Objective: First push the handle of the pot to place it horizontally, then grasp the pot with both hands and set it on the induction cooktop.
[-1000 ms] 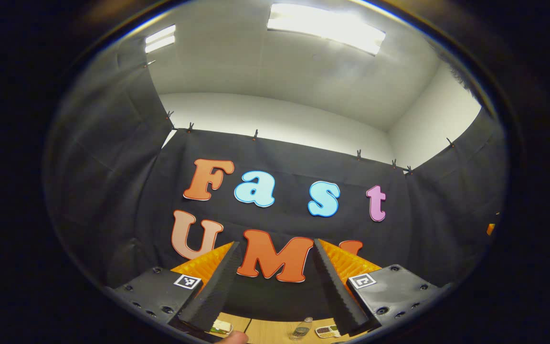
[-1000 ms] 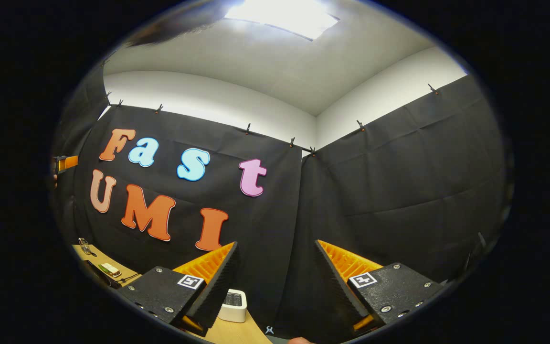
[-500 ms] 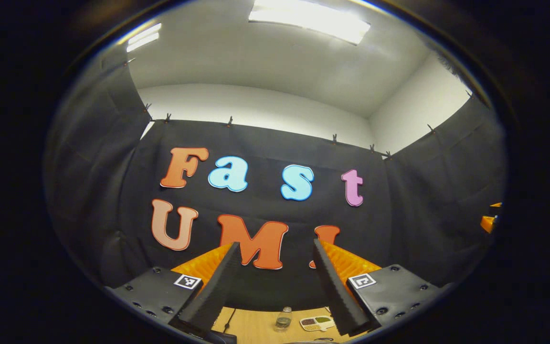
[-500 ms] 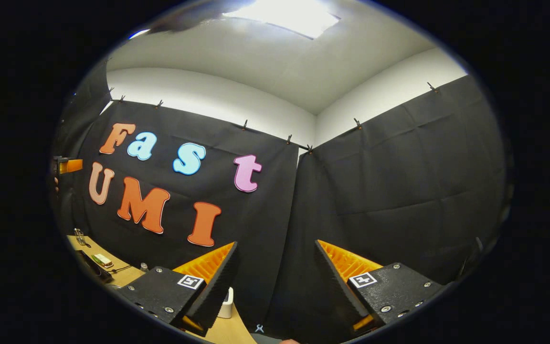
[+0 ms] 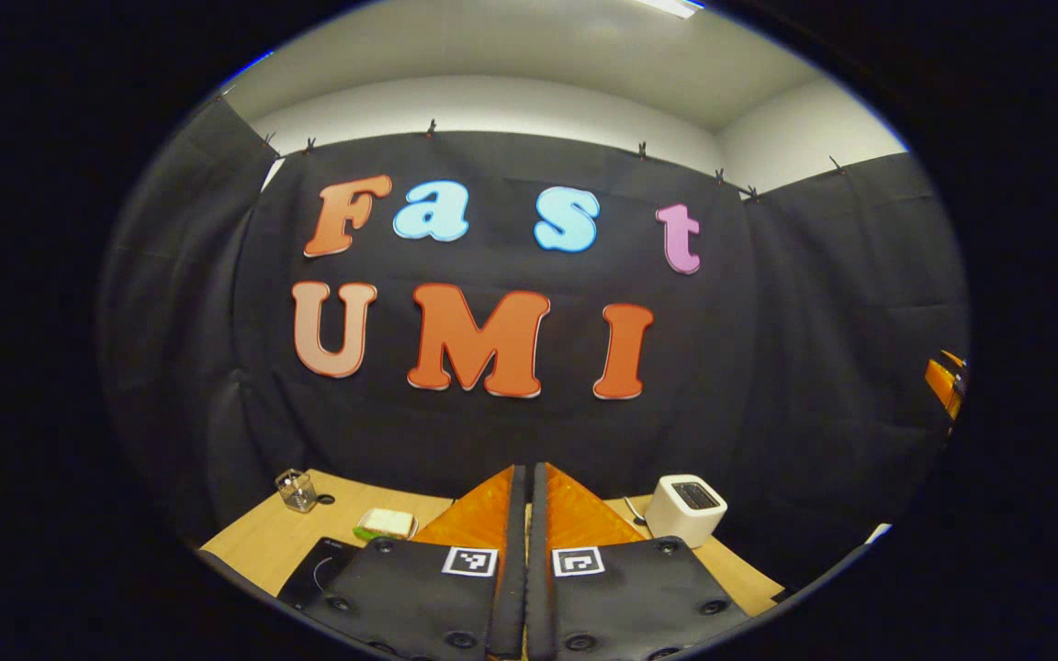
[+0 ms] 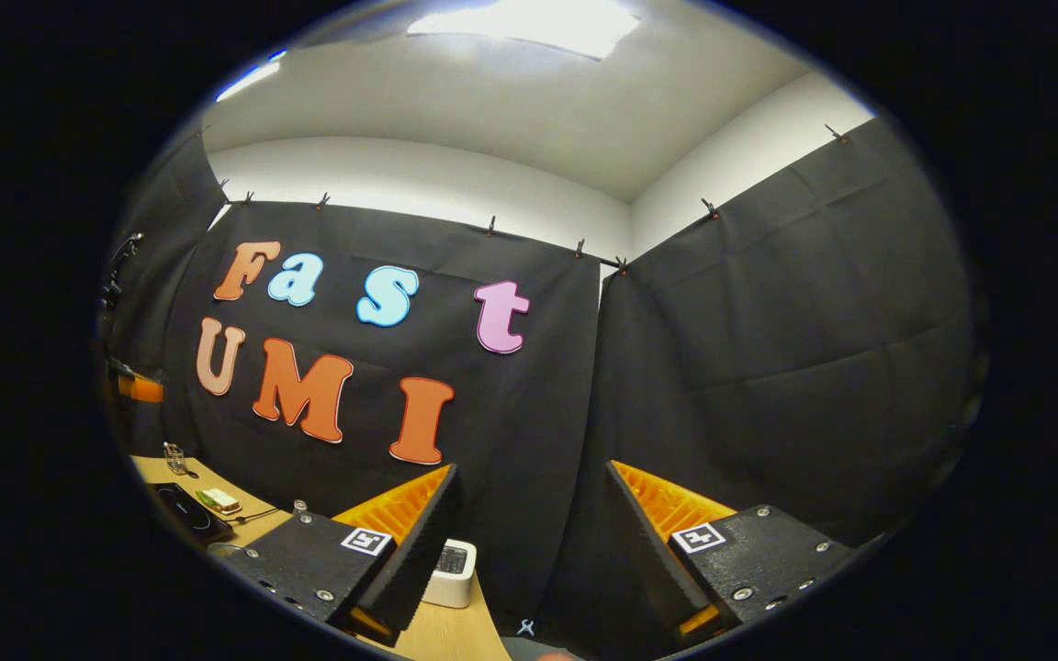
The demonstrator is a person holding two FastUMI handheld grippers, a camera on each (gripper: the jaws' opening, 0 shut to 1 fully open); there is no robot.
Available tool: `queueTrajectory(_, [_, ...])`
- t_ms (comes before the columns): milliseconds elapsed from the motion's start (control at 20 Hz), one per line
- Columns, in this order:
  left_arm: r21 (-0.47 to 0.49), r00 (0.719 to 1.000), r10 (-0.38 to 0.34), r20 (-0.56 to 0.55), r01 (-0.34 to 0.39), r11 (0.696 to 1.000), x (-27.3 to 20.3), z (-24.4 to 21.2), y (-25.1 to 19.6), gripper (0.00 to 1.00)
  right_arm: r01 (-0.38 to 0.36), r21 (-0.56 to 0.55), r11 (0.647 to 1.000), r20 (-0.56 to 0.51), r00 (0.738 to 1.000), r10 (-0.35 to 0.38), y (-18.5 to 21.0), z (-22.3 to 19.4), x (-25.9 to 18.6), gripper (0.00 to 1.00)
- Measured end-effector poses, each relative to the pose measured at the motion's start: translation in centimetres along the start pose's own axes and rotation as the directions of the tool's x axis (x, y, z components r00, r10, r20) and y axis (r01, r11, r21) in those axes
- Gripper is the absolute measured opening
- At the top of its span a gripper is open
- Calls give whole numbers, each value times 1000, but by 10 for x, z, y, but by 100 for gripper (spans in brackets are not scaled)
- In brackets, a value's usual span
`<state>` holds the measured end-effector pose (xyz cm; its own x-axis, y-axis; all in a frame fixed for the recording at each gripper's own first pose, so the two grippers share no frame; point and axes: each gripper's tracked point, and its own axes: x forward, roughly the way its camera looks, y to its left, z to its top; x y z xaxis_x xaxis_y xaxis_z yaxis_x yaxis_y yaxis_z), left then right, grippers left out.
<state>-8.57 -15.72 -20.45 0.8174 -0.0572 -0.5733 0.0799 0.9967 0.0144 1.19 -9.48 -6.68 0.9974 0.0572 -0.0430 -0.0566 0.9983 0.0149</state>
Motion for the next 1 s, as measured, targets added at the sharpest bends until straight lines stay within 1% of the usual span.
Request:
queueTrajectory(50, [-18,998,0,-68,-1,1000,5,-25,-1,8,1,7,1000,-4,1000,-1,-2,-4,0,95])
queueTrajectory(100, [-29,989,3,-150,-7,1000,7,-54,-2,8,3,14,1000,-11,1000,-3,-3,-8,-1,95])
queueTrajectory(150, [-31,974,17,-228,-25,999,8,-83,0,7,3,18,1000,-22,1000,-3,-4,-14,-3,95])
queueTrajectory(250, [-30,931,26,-363,-39,999,2,-125,0,7,8,20,1000,-44,999,-7,-6,-25,-5,95])
queueTrajectory(400, [-39,851,22,-524,-50,998,-7,-181,-2,7,10,25,1000,-68,998,-8,-11,-36,-11,95])
queueTrajectory(500, [-27,769,46,-638,-81,996,-18,-218,-3,8,19,26,999,-80,997,-17,-16,-42,-14,95])
queueTrajectory(550, [-44,730,39,-683,-94,995,-25,-236,-8,7,23,29,999,-84,996,-20,-19,-44,-15,95])
queueTrajectory(650, [-74,642,26,-766,-128,989,-41,-273,-14,7,34,36,999,-88,996,-31,-24,-46,-18,95])
queueTrajectory(750, [-94,562,14,-827,-163,982,-55,-302,-15,8,45,39,998,-92,995,-41,-29,-49,-20,95])
queueTrajectory(900, [-105,432,3,-902,-227,968,-77,-336,-11,7,54,40,998,-103,993,-50,-32,-56,-25,95])
queueTrajectory(950, [-118,401,-10,-916,-245,962,-82,-344,-13,7,54,42,998,-109,993,-49,-32,-59,-26,95])
queueTrajectory(1000, [-130,376,-22,-926,-265,955,-85,-352,-14,8,54,45,998,-117,992,-48,-32,-62,-28,95])
